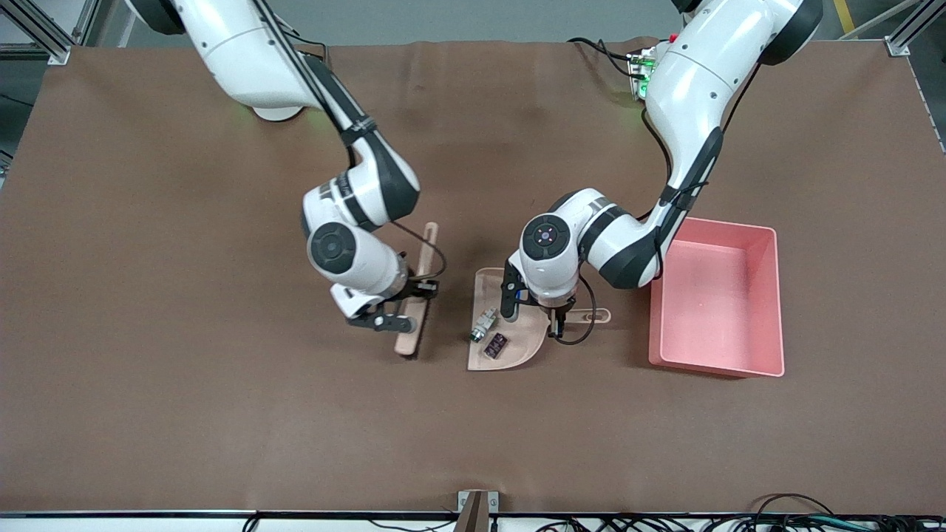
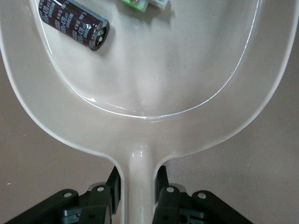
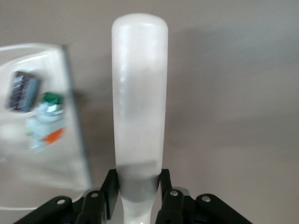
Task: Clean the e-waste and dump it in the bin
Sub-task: 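Sweep the switch and capacitor into the dustpan with the right gripper, then draw the brush back with the right gripper while the left gripper lifts the dustpan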
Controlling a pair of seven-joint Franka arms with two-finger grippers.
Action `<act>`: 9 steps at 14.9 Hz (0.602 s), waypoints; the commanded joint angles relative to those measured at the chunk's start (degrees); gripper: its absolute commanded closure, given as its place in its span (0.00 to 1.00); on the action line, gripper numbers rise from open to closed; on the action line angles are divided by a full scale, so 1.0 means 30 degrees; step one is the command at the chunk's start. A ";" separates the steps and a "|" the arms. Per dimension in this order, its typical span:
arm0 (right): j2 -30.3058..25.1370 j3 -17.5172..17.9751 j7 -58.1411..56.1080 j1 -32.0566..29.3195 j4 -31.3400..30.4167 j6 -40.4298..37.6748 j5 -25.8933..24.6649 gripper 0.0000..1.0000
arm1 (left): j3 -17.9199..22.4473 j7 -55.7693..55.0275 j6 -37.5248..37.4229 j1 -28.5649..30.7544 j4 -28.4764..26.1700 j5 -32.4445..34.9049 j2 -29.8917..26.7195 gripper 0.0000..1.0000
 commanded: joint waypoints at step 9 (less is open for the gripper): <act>-0.4344 0.0206 -0.7331 -0.7015 -0.5448 0.0541 -0.3074 0.99 | -0.0212 0.0169 -0.0229 0.0440 0.2558 -0.2645 -0.0010 0.99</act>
